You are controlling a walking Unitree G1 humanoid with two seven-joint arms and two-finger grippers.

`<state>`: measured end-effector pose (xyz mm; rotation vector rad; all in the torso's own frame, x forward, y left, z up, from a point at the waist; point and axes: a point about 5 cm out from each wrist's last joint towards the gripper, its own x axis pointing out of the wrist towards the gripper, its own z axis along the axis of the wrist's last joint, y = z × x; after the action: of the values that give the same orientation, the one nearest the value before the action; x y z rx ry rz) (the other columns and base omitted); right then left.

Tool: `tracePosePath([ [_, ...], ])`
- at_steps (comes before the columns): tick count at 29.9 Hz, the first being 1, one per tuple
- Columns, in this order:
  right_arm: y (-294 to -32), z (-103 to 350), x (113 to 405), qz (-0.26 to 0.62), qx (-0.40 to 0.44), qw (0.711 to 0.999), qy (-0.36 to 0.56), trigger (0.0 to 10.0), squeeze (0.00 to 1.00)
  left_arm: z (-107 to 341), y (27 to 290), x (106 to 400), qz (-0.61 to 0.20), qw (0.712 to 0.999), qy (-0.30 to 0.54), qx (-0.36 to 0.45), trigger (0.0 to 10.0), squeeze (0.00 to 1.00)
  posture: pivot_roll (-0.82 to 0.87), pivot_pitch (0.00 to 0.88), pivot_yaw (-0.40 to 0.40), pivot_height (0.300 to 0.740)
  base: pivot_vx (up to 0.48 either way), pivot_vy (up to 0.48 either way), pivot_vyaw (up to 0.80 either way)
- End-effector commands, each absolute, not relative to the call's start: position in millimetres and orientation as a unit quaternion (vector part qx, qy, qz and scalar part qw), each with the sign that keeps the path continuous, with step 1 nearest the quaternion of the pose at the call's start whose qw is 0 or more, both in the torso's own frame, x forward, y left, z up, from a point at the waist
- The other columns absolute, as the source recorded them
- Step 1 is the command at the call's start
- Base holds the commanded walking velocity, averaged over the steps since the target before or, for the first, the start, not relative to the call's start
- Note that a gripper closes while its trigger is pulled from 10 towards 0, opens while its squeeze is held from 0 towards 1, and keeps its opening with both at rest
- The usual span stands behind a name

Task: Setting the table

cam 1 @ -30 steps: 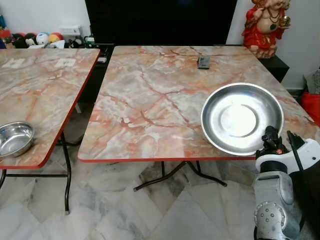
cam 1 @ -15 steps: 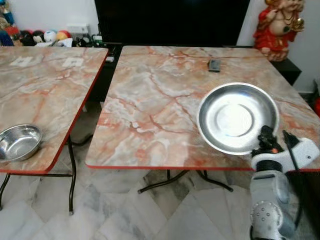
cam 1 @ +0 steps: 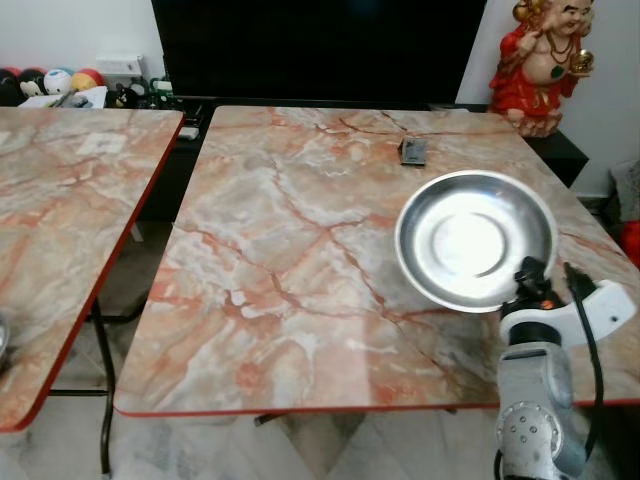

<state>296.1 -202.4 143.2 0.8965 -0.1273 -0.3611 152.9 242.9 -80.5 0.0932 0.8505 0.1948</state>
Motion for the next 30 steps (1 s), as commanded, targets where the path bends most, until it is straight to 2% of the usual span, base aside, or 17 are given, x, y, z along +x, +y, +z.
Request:
tracePosePath([
  [1, -215, 141, 286, -0.202, 0.452, 0.867, -0.063, 10.0, 0.00, -86, 241, 140, 0.095, 0.896, 0.431, 0.041, 10.0, 0.00, -0.03, 0.105, -0.025, 0.740, 0.000, 0.000, 0.00],
  [4, -219, 137, 281, -0.208, 0.416, 0.884, -0.040, 10.0, 0.00, -87, 241, 140, 0.094, 0.896, 0.432, 0.041, 10.0, 0.00, -0.03, 0.105, -0.023, 0.740, 0.000, 0.000, 0.00],
  [9, -217, 120, 273, -0.219, 0.428, 0.877, 0.020, 10.0, 0.00, -87, 240, 140, 0.090, 0.895, 0.435, 0.045, 10.0, 0.00, -0.04, 0.105, -0.022, 0.740, 0.000, 0.000, 0.00],
  [14, -211, 109, 273, -0.214, 0.404, 0.886, 0.081, 10.0, 0.00, -86, 236, 144, 0.077, 0.897, 0.432, 0.051, 10.0, 0.00, -0.03, 0.101, -0.021, 0.740, 0.000, 0.000, 0.00],
  [30, -211, 103, 258, -0.231, 0.403, 0.878, 0.117, 10.0, 0.00, -87, 238, 142, 0.075, 0.895, 0.436, 0.056, 10.0, 0.00, -0.04, 0.105, -0.023, 0.740, 0.000, 0.000, 0.00],
])
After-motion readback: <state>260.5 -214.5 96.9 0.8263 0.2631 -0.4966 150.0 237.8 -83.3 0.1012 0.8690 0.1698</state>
